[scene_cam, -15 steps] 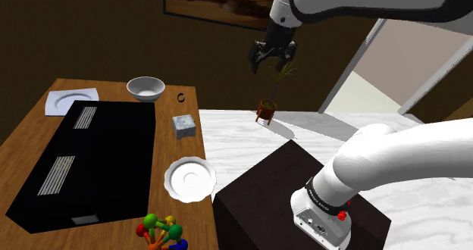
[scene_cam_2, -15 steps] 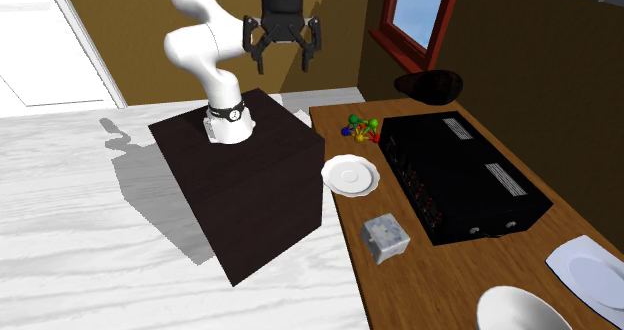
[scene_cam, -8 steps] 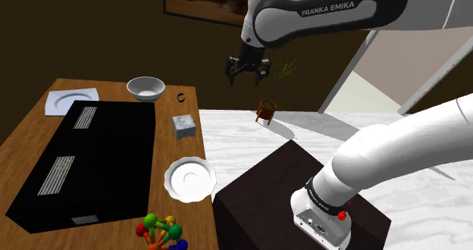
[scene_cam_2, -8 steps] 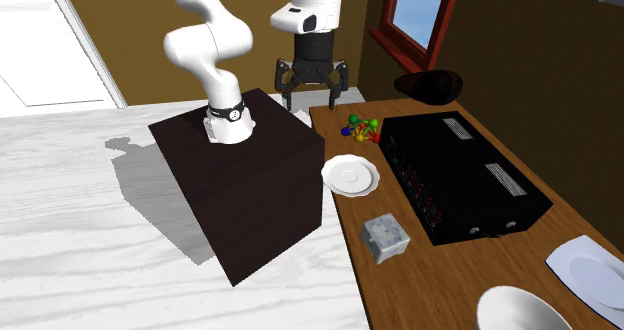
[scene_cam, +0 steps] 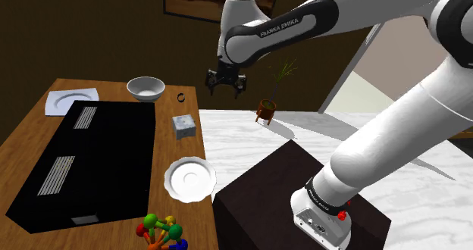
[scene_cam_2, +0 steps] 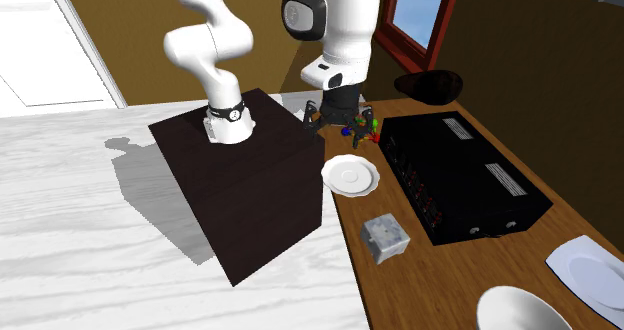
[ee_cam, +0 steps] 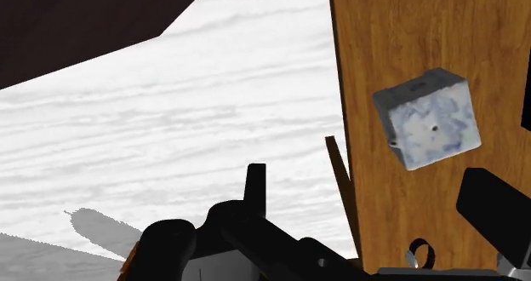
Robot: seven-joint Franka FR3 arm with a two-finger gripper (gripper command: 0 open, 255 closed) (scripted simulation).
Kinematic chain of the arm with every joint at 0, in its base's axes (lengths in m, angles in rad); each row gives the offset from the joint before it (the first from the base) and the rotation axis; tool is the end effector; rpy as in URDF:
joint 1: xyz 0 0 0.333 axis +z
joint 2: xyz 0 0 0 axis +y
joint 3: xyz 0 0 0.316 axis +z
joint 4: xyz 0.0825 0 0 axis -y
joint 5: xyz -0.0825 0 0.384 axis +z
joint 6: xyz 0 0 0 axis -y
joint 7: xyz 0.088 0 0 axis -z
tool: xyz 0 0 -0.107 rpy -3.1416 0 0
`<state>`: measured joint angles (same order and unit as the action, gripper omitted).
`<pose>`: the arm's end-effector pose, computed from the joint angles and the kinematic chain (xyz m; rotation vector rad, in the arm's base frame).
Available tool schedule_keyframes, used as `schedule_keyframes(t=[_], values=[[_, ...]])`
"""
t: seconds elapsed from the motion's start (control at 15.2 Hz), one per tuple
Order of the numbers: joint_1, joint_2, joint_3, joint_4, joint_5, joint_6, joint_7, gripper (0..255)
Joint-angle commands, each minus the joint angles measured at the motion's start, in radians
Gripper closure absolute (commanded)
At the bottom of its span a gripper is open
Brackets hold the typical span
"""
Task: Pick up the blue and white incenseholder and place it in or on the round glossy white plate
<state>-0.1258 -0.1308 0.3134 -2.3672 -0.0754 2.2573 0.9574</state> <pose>0.4759 0.0888 0.3767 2.8653 -1.0860 0.0996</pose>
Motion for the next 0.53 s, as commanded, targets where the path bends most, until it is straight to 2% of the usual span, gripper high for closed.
schedule_keyframes(t=[0.0, 0.46], values=[[-0.008, 0.087, 0.010, 0.038, -0.027, 0.039, 0.078, 0], [0.011, 0.382, -0.011, 0.206, -0.131, 0.134, 0.324, 0]])
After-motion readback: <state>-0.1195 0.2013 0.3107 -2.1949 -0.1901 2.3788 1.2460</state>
